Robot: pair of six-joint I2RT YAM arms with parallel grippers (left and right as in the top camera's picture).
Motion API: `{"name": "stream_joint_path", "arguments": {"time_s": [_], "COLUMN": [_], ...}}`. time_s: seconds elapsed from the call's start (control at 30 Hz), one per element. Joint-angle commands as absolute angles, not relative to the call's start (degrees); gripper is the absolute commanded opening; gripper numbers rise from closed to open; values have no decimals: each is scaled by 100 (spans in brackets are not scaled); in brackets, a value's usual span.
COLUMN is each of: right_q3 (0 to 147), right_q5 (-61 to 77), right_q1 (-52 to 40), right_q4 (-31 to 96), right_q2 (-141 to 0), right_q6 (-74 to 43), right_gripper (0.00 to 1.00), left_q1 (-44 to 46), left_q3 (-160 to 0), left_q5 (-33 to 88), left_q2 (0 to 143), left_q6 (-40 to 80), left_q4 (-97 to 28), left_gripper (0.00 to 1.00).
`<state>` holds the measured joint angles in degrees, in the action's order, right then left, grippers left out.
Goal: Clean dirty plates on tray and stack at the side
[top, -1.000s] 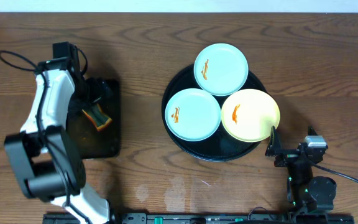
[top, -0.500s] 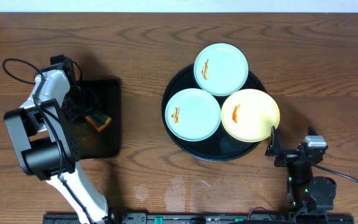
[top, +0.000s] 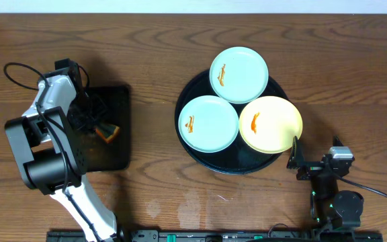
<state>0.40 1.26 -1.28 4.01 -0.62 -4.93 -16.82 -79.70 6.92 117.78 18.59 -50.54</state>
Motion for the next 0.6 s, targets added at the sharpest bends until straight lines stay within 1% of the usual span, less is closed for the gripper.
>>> {"name": "stream_joint_path", "arguments": {"time_s": [0.0, 0.2, 0.23, 0.3, 0.33, 0.47, 0.5, 0.53, 0.57], "right_q3": [32, 32, 32, 32, 32, 32, 32, 32, 32], "right_q5": [89, 89, 89, 89, 89, 89, 89, 89, 89], "right_q1": [-73, -73, -73, -73, -73, -73, -73, -73, -73], "right_q4": [425, 425, 427, 427, 427, 427, 427, 427, 425], "right_q2": [-34, -34, -34, -34, -34, -34, -34, -34, -34], "right_q6": [-419, -421, -419, -421, -421, -419, -419, -419, -419], "right_gripper": [99, 99, 99, 99, 99, 99, 99, 99, 99], "left_q1": [-1686, -1686, -1686, -1686, -1684, -1686, -1686, -1686, -1686], "left_q3": [-8044, -8044, -8044, -8044, -8044, -8044, -8044, -8044, -8044], "left_q5": [709, 1175, 1288, 1369, 1376, 1376, 1374, 1374, 1374], "left_q2": [11902, 11902, 11902, 11902, 11902, 11902, 11902, 11902, 11902], "left_q6": [1872, 1892, 1892, 1892, 1892, 1892, 1892, 1892, 1892], "left_q4": [-5282, -5732, -5780, -5802, -5804, -5804, -5802, -5782, -5778], "left_gripper": [93, 93, 87, 68, 54, 32, 25, 13, 12]}}
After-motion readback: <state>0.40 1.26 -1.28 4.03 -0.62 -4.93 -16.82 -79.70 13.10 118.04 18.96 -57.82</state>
